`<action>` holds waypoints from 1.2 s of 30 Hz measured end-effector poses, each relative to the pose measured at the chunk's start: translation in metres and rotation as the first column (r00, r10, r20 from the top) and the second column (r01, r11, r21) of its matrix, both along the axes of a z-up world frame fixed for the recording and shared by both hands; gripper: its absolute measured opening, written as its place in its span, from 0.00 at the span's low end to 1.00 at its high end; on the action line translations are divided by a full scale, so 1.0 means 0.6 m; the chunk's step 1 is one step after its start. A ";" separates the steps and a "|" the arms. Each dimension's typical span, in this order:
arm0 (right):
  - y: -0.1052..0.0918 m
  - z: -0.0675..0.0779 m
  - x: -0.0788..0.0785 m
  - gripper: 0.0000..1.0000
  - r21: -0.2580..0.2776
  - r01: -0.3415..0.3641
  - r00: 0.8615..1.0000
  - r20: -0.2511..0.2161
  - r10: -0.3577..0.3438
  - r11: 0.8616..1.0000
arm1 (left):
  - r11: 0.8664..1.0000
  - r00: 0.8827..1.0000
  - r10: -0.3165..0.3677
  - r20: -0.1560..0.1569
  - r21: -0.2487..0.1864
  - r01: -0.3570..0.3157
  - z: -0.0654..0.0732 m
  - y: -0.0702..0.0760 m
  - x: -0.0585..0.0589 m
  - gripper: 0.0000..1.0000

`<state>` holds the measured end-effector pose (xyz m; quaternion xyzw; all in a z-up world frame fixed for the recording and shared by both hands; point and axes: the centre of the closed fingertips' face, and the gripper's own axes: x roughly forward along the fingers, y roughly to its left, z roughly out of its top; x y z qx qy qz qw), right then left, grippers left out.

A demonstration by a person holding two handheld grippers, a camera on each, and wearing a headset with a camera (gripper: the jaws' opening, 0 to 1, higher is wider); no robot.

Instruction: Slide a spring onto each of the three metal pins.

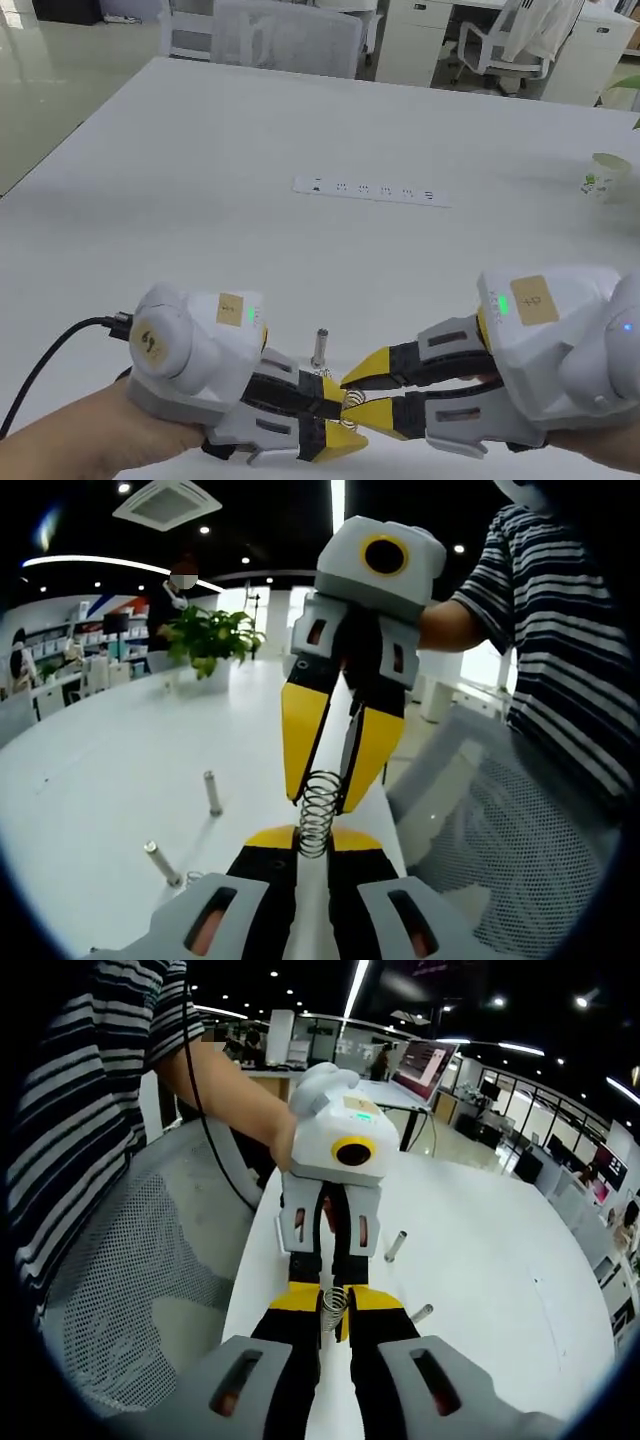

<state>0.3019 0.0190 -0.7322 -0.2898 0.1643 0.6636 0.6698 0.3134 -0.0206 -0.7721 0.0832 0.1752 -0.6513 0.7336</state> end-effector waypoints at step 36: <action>0.003 0.010 0.014 0.07 0.002 0.036 0.999 0.027 -0.036 0.999 | 0.991 0.991 0.129 -0.045 -0.022 -0.130 0.009 0.052 0.010 0.17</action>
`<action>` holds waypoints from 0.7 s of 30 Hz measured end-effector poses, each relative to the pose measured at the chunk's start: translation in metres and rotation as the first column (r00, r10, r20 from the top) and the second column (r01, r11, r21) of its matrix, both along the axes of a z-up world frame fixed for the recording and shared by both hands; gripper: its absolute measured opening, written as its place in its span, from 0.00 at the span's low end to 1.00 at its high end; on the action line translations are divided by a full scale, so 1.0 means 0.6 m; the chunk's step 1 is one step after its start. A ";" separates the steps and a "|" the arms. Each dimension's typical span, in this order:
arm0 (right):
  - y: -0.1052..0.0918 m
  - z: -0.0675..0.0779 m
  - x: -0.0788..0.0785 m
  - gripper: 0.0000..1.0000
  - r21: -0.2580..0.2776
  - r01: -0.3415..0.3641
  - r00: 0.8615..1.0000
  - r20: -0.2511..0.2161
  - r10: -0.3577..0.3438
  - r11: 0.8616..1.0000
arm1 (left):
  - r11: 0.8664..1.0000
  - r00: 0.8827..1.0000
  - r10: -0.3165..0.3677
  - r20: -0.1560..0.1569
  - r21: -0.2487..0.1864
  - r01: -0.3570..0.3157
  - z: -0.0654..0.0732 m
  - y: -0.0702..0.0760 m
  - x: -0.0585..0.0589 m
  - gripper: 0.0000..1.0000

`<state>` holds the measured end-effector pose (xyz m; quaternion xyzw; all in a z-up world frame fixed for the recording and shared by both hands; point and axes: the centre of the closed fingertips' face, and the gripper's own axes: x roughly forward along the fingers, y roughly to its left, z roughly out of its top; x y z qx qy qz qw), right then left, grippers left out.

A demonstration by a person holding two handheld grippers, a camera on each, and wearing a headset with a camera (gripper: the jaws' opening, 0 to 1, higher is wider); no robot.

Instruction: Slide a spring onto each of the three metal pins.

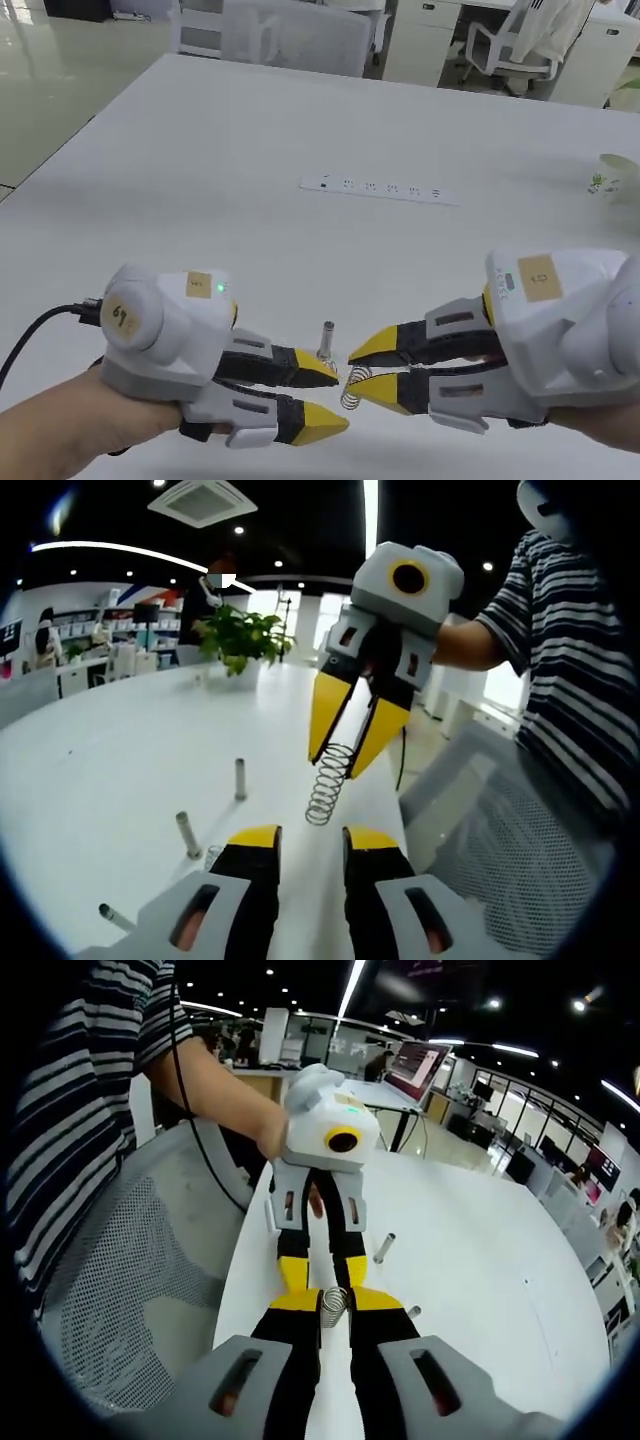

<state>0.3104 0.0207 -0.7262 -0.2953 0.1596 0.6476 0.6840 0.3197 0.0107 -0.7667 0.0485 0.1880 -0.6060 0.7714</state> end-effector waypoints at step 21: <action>-0.025 -0.012 0.026 0.07 -0.021 0.064 0.998 0.019 -0.064 0.998 | 0.990 0.988 0.141 -0.056 0.025 -0.140 -0.014 0.097 0.001 0.36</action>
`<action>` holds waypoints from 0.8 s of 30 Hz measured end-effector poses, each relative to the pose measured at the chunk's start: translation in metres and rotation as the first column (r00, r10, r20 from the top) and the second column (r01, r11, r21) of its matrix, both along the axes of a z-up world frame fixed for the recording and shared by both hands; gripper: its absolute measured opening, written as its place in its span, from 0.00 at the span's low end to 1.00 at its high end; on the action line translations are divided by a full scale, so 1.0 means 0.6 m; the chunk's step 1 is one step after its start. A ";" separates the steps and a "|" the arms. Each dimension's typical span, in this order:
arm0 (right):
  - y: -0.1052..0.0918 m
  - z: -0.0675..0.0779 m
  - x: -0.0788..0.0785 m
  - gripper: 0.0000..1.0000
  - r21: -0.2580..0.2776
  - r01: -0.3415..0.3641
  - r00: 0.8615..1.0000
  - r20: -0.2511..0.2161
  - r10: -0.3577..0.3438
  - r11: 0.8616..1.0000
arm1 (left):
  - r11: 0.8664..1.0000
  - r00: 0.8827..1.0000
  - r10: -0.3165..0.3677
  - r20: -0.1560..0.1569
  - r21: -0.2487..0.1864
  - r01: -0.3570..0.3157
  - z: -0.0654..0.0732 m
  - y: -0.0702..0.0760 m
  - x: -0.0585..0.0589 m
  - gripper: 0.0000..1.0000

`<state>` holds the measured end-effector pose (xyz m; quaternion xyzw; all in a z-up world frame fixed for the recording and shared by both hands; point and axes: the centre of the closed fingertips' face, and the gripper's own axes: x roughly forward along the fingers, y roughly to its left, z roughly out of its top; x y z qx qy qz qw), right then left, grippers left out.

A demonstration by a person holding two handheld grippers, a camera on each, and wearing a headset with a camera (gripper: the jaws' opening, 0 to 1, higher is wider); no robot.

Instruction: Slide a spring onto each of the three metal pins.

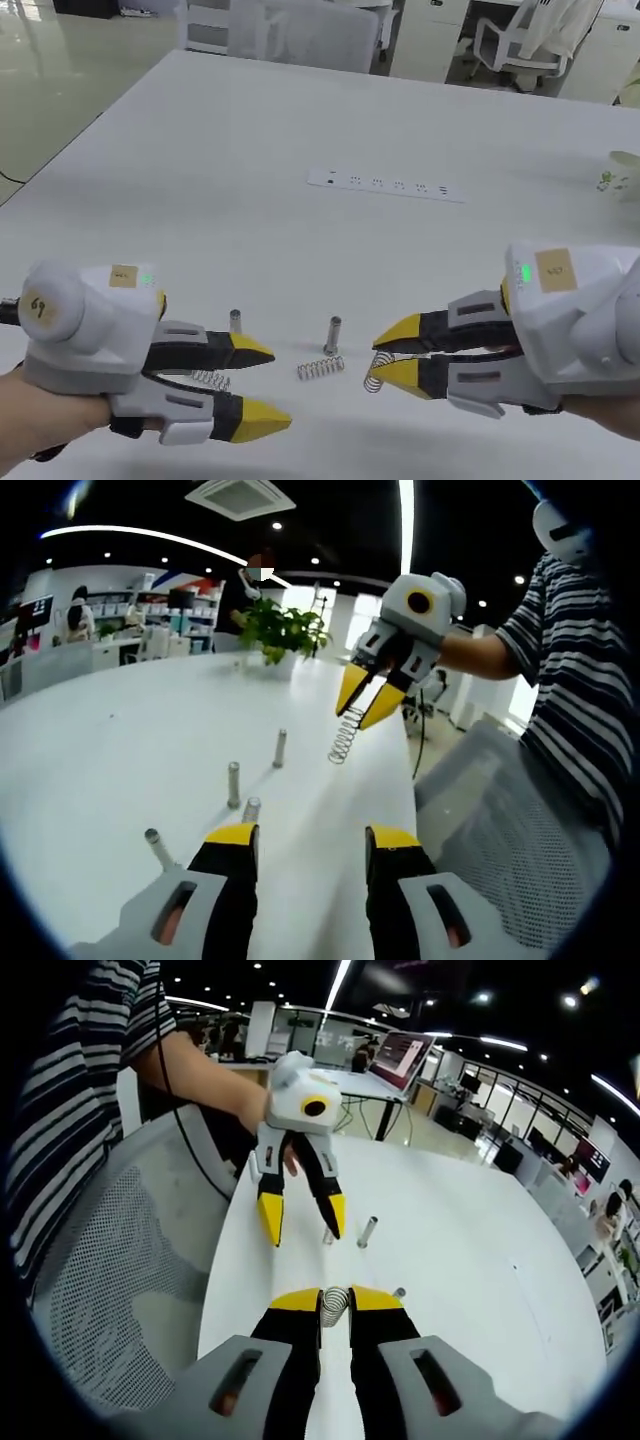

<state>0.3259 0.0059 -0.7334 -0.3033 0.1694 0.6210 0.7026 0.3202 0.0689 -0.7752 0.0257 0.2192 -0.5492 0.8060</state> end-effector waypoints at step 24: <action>-0.038 -0.015 0.035 0.07 -0.043 0.081 0.996 0.023 -0.080 0.996 | 0.971 0.972 0.231 0.039 -0.064 -0.229 0.013 0.106 0.019 0.85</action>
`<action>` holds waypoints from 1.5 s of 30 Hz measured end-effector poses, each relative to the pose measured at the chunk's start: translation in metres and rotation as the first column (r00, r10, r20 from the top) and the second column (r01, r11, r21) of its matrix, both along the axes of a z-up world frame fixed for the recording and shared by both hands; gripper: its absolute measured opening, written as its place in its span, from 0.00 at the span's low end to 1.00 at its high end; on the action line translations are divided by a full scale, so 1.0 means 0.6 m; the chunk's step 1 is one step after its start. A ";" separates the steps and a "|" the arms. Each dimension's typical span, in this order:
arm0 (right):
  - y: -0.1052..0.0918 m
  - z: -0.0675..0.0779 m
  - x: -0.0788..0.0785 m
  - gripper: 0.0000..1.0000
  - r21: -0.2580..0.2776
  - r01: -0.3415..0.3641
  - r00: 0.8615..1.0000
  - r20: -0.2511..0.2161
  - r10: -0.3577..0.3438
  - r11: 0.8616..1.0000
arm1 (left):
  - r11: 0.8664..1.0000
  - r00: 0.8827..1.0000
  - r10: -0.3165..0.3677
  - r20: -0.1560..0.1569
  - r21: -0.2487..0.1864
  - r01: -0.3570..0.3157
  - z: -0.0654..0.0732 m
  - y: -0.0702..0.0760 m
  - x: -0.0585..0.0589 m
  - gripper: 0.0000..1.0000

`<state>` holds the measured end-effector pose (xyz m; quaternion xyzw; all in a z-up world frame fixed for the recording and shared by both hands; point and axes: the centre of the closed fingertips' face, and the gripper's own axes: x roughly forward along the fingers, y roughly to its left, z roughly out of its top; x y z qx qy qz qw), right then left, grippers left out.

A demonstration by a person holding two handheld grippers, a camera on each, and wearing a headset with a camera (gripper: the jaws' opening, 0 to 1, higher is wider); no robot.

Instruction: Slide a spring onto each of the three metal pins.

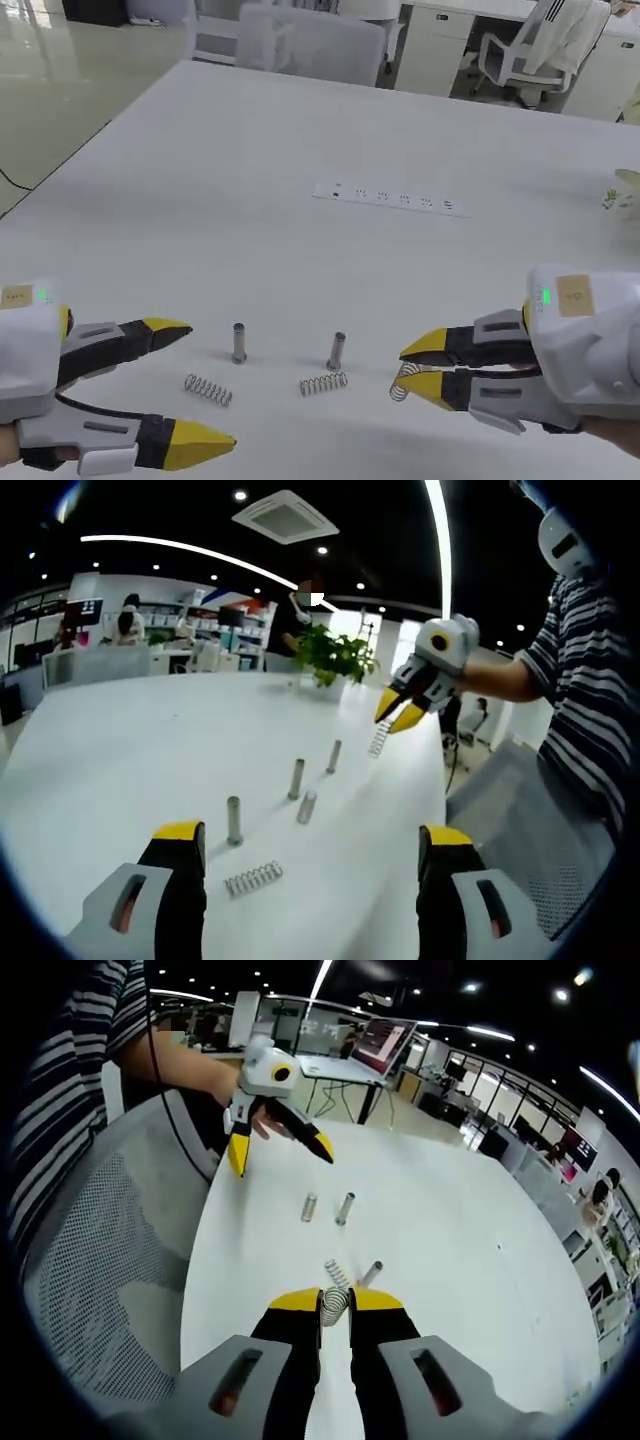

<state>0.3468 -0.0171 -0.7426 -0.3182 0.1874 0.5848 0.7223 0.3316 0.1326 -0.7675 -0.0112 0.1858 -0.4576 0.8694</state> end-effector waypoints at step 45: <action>-0.077 -0.028 0.131 0.07 0.000 0.322 0.946 -0.027 -0.322 0.947 | 0.997 0.996 0.073 0.047 -0.012 -0.073 -0.002 0.044 -0.012 0.96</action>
